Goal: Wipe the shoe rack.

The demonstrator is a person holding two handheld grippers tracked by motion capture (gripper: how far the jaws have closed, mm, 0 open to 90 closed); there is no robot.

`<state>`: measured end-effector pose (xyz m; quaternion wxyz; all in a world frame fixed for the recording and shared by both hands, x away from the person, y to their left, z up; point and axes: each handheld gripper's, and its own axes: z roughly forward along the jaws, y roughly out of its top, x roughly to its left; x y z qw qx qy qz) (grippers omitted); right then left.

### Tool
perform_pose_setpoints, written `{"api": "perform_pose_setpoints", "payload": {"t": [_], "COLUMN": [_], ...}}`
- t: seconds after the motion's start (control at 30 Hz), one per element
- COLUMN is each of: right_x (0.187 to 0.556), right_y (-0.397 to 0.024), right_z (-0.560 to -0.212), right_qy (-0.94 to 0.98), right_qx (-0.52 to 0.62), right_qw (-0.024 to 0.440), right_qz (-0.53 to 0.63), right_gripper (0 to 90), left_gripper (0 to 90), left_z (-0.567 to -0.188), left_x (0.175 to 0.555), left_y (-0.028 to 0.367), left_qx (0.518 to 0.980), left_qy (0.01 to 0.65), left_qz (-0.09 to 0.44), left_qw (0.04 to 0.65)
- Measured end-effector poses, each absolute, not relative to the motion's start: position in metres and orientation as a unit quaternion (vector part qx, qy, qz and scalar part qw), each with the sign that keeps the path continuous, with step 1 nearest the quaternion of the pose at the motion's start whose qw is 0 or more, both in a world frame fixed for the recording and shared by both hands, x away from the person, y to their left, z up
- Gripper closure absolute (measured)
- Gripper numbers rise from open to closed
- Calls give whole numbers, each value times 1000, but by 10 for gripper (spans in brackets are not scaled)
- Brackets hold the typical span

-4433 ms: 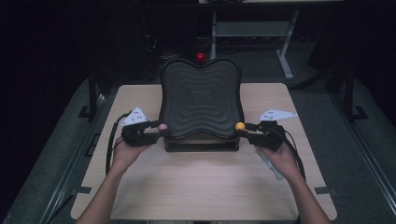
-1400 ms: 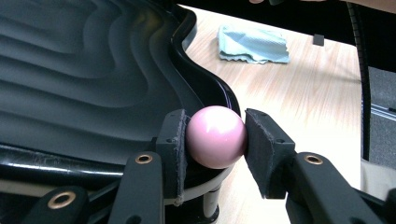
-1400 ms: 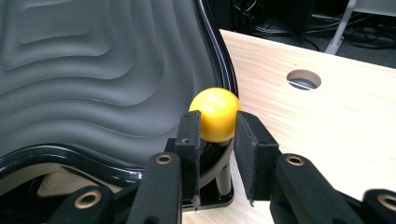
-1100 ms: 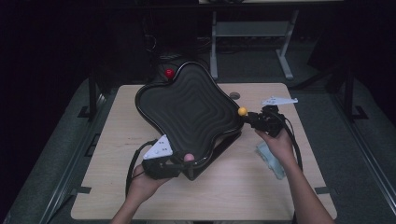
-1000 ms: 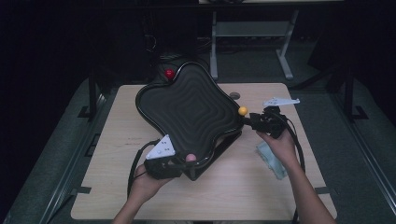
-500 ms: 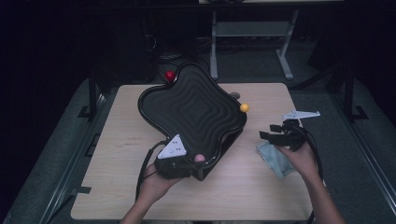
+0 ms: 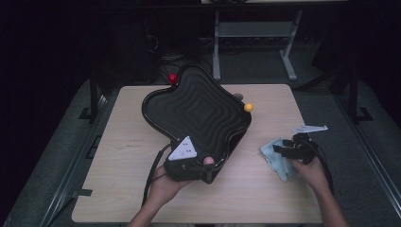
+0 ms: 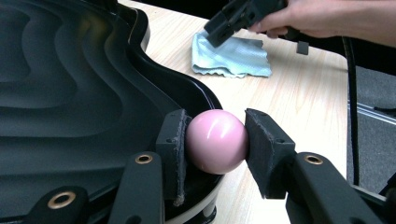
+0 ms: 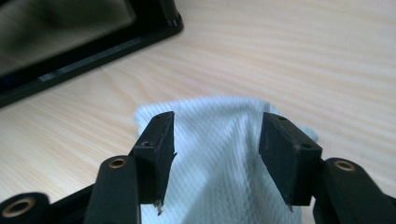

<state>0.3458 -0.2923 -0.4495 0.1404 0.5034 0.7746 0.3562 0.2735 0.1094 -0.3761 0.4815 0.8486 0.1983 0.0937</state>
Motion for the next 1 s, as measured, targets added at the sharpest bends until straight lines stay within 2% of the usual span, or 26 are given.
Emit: {"api": "perform_pose_setpoints", "payload": {"t": [0.2, 0.4, 0.6, 0.67, 1.0], "right_x": [347, 342, 339, 339, 336], "right_y": [-296, -292, -287, -286, -273], "right_z": [-466, -469, -469, -468, -436], "right_qy": [782, 787, 796, 798, 805], "right_qx": [511, 497, 483, 481, 447], "right_qw": [137, 171, 168, 162, 134], "right_qz": [330, 323, 325, 326, 366], "right_gripper": [488, 545, 768, 801, 812], "left_gripper": [600, 559, 565, 577, 595], "left_z": [-377, -375, -376, -377, -377], "left_x": [275, 275, 273, 272, 272], "left_y": [107, 110, 113, 112, 114], "left_qx": [848, 848, 846, 846, 849], "left_qy": [196, 199, 200, 200, 195], "left_qz": [89, 83, 86, 87, 87], "left_qw": [484, 483, 486, 487, 484]}}
